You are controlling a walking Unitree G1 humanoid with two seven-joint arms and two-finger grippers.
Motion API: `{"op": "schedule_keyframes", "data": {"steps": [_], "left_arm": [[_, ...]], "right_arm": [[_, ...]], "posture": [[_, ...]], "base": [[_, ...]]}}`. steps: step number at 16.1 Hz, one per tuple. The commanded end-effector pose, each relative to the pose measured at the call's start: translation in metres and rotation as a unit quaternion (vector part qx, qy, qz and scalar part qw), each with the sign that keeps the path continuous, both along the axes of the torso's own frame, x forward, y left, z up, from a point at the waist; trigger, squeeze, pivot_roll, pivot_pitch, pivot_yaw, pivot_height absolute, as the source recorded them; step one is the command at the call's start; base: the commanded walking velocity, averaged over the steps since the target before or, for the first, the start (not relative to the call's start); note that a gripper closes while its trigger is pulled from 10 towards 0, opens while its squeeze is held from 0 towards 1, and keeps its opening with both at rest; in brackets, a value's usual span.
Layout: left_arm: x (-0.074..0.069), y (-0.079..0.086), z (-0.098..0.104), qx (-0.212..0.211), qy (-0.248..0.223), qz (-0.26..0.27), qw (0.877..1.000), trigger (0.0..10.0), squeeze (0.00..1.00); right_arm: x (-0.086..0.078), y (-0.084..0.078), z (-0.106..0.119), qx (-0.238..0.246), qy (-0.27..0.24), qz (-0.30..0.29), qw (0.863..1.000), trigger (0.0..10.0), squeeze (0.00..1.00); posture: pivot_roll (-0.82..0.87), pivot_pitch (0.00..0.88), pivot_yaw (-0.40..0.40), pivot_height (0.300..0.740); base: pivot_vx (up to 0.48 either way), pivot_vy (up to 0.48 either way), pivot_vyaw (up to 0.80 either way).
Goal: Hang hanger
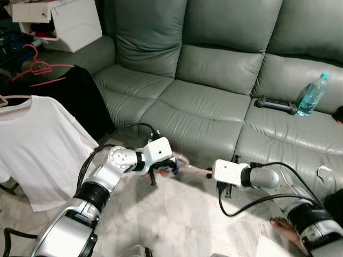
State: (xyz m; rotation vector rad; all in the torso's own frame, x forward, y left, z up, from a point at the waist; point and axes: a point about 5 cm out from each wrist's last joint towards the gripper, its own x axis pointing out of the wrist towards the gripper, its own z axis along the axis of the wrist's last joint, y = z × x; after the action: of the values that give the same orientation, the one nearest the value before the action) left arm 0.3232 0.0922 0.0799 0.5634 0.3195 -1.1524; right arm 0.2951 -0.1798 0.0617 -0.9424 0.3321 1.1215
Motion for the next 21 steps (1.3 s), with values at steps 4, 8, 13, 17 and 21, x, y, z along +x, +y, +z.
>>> {"op": "schedule_keyframes", "data": {"steps": [4, 8, 13, 17, 21], "left_arm": [[0.02, 0.0, 0.021, -0.054, -0.018, 0.068, 0.996, 10.0, 0.0], [0.03, 0.005, 0.03, -0.077, -0.024, 0.114, 0.99, 10.0, 0.0], [0.039, 0.017, 0.029, -0.071, -0.038, 0.183, 0.98, 10.0, 0.0], [0.041, 0.019, 0.028, -0.068, -0.043, 0.197, 0.977, 10.0, 0.0], [0.041, 0.022, 0.027, -0.055, -0.058, 0.197, 0.977, 10.0, 0.0]], "right_arm": [[-0.017, 0.03, -0.005, 0.035, 0.089, 0.092, 0.991, 10.0, 0.0], [-0.038, 0.03, -0.016, 0.064, 0.162, 0.099, 0.98, 10.0, 0.0], [-0.057, 0.037, -0.005, 0.129, 0.207, 0.109, 0.964, 10.0, 0.0], [-0.061, 0.031, -0.005, 0.126, 0.218, 0.087, 0.964, 10.0, 0.0], [-0.067, 0.024, -0.006, 0.126, 0.243, 0.047, 0.961, 10.0, 0.0]], "posture": [[-0.09, 0.01, 0.091, 0.74], [-0.09, 0.014, 0.094, 0.74], [-0.1, 0.014, 0.097, 0.74], [-0.1, 0.018, 0.096, 0.74], [-0.1, 0.019, 0.092, 0.74]], "base": [[0.0, 0.0, 0.0], [0.0, 0.0, 0.0], [0.0, 0.0, 0.0], [0.0, 0.0, 0.0], [0.0, 0.0, 0.0]]}}
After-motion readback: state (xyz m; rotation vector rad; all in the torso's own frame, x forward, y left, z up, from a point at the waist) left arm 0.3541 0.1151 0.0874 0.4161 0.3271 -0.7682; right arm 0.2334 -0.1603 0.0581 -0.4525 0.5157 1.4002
